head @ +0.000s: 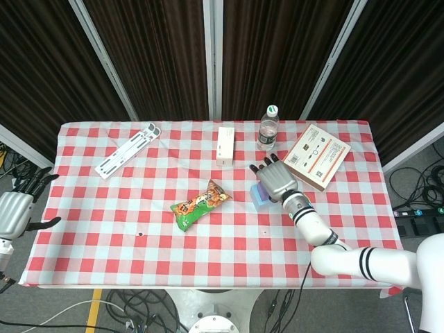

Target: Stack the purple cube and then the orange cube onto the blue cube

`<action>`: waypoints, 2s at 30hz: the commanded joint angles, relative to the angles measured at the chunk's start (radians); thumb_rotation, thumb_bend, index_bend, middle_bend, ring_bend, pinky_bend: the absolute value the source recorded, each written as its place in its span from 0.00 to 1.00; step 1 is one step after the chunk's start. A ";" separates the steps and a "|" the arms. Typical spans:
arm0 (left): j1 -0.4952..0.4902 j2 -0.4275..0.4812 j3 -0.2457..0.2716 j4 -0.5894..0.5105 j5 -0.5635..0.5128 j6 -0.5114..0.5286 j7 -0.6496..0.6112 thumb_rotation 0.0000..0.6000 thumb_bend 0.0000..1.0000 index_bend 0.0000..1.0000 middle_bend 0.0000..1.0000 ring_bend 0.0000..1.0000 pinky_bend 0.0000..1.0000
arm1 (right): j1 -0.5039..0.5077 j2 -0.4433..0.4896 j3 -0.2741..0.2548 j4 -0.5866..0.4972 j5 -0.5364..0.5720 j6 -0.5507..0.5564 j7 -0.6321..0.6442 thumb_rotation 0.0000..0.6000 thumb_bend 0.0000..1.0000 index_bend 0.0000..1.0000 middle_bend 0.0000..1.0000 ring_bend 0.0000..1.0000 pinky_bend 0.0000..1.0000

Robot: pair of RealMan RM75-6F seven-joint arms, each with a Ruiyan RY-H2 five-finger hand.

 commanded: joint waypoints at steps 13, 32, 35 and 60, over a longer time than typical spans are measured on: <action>-0.005 0.004 -0.004 -0.023 0.003 0.003 0.013 1.00 0.09 0.22 0.17 0.17 0.35 | -0.210 0.303 -0.040 -0.337 -0.173 0.238 0.124 1.00 0.08 0.12 0.35 0.14 0.10; -0.008 -0.003 0.001 -0.039 0.008 -0.002 0.042 1.00 0.09 0.22 0.17 0.17 0.35 | -0.434 0.150 -0.168 -0.262 -0.207 0.301 0.090 1.00 0.09 0.14 0.40 0.17 0.14; -0.008 -0.006 0.001 -0.032 0.009 -0.001 0.029 1.00 0.09 0.22 0.17 0.17 0.35 | -0.430 0.123 -0.173 -0.242 -0.178 0.279 0.044 1.00 0.09 0.14 0.40 0.17 0.14; -0.010 -0.025 -0.002 0.004 0.004 0.000 0.009 1.00 0.09 0.22 0.17 0.17 0.35 | -0.459 0.046 -0.188 -0.079 -0.298 0.170 0.021 1.00 0.10 0.16 0.39 0.17 0.14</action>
